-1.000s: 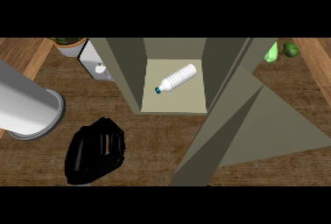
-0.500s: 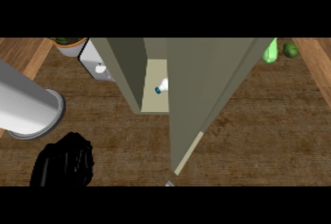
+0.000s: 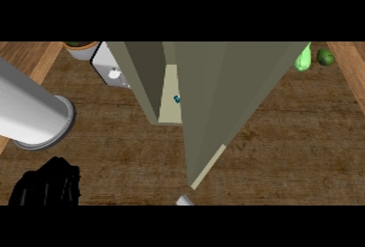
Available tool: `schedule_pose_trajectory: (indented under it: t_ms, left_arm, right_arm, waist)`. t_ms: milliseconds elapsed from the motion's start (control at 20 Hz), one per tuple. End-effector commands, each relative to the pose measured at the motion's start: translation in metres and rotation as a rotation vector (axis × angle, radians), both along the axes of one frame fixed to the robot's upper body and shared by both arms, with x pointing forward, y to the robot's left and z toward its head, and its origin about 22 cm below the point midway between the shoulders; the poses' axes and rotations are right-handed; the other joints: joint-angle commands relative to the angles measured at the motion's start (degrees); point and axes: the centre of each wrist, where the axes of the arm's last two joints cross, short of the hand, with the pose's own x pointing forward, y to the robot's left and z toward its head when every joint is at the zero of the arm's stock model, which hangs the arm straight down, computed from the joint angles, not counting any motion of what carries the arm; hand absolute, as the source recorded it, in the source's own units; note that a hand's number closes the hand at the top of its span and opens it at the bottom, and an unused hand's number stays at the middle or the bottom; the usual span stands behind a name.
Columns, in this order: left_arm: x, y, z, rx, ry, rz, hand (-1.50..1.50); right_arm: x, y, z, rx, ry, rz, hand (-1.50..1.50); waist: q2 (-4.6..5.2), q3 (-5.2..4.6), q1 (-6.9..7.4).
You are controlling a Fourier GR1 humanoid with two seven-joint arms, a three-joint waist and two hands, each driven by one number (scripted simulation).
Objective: Pick up the bottled water, place it into the cabinet and close the cabinet
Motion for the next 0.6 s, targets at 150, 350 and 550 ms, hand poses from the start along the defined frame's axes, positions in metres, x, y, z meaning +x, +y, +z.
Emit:
schedule_pose_trajectory:
  t_ms: [150,350,550]
  left_arm:
    - [-0.024,0.026,-0.001,0.011,0.007,-0.018,1.5]
    - [-0.022,0.027,0.006,0.016,-0.011,-0.008,1.5]
    - [-0.03,0.055,0.006,0.02,-0.012,0.006,1.5]
  right_arm:
    - [0.061,0.052,0.015,0.097,0.068,-0.119,1.5]
    - [0.105,0.064,0.023,0.125,0.165,-0.128,1.5]
    - [0.155,0.05,0.012,0.125,0.265,-0.087,1.5]
  waist:
    - [0.34,0.02,1.44]
    - [0.36,0.15,0.51]
    - [0.49,0.2,0.33]
